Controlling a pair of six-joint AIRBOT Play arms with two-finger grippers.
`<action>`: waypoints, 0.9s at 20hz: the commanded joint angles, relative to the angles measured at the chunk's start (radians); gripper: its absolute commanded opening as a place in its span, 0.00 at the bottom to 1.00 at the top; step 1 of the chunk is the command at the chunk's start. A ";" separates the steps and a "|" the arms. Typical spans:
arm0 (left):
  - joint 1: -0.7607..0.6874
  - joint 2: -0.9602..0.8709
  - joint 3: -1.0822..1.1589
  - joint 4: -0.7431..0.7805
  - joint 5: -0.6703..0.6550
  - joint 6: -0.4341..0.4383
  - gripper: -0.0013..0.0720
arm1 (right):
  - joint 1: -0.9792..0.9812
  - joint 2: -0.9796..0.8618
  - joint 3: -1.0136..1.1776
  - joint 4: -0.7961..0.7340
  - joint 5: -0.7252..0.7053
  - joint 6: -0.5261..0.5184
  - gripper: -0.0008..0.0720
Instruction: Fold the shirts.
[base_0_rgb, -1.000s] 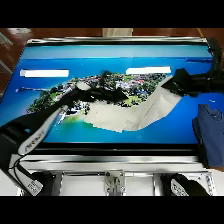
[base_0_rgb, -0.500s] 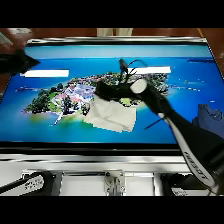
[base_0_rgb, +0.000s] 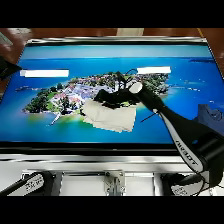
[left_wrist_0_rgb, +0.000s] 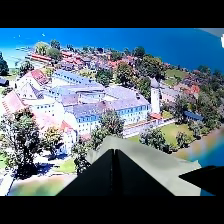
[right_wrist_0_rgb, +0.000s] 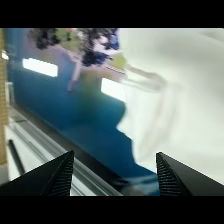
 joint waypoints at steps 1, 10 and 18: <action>-0.002 0.005 -0.011 0.003 -0.009 0.009 0.07 | -0.161 0.092 -0.001 -0.447 0.367 0.111 0.87; -0.010 0.005 -0.011 0.003 -0.017 0.005 0.07 | -0.340 0.126 -0.375 -0.253 0.089 0.033 0.93; -0.052 0.005 -0.011 0.003 -0.024 -0.004 0.07 | -0.336 -0.055 -0.385 0.248 0.053 -0.261 0.74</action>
